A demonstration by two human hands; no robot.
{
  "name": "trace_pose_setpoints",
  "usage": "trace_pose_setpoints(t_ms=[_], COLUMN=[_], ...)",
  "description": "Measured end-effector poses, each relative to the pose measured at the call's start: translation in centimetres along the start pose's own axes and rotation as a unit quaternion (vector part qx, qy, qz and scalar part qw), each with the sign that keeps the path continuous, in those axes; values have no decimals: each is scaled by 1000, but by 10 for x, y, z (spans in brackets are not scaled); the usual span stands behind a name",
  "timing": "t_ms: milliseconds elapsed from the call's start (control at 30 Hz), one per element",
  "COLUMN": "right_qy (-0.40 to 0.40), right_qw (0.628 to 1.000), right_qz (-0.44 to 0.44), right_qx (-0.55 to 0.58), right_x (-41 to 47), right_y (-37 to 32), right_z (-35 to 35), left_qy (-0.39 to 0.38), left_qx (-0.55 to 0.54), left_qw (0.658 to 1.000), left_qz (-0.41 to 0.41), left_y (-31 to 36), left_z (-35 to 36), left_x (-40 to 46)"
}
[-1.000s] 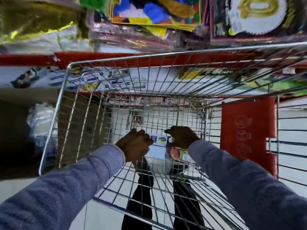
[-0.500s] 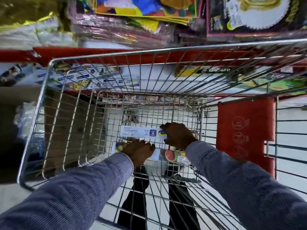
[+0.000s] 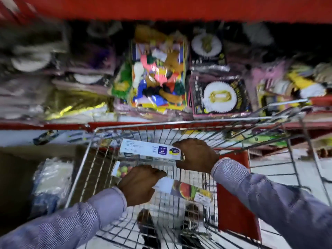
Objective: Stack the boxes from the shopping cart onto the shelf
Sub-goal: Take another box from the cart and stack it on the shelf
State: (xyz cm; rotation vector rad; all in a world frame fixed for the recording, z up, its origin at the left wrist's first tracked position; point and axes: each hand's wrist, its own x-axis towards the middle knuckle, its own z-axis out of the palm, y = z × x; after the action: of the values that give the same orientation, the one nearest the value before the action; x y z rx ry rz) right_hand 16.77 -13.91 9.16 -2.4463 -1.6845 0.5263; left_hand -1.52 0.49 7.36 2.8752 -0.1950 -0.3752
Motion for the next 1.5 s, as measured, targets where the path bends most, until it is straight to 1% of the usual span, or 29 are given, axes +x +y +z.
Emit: trace_pose_setpoints(t_ms=[100, 200, 333, 400, 500, 633, 800, 967, 1067, 1200, 1500], right_qy=[41, 74, 115, 133, 163, 190, 206, 176, 158, 137, 168], right_qw=[999, 996, 990, 987, 982, 975, 973, 978, 979, 981, 976], right_qz=[-6, -1, 8, 16, 12, 27, 59, 89, 105, 104, 70], right_qx=[-18, -49, -83, -91, -95, -114, -87, -74, -78, -88, -119], right_x=[-4, -7, -18, -20, -20, -19, -4, 22, 36, 56, 70], right_y=[-18, -32, -51, -55, -51, -38, -11, 9, 17, 26, 33], right_z=[-96, -178, -274, -310, -350, -398, -443, -458, -461, -460, -453], left_qy=[89, 159, 232, 272, 290, 304, 314, 320, 303, 293, 270], left_qx=[18, 18, 51, 69, 80, 90, 55, 62, 65, 77, 61], left_qw=[996, 987, 971, 960, 954, 948, 948, 945, 951, 953, 961], left_qz=[0, 13, 14, 20, -1, 6, 18, 13, 3, -4, -20], left_y=[1, 2, 15, 19, 21, 28, 25, 22, 17, 9, 2], left_z=[-76, -144, -231, -262, -300, -350, -397, -425, -433, -439, -439], left_x=[-15, -20, -20, -15, -2, 18, 51, 77, 93, 104, 107])
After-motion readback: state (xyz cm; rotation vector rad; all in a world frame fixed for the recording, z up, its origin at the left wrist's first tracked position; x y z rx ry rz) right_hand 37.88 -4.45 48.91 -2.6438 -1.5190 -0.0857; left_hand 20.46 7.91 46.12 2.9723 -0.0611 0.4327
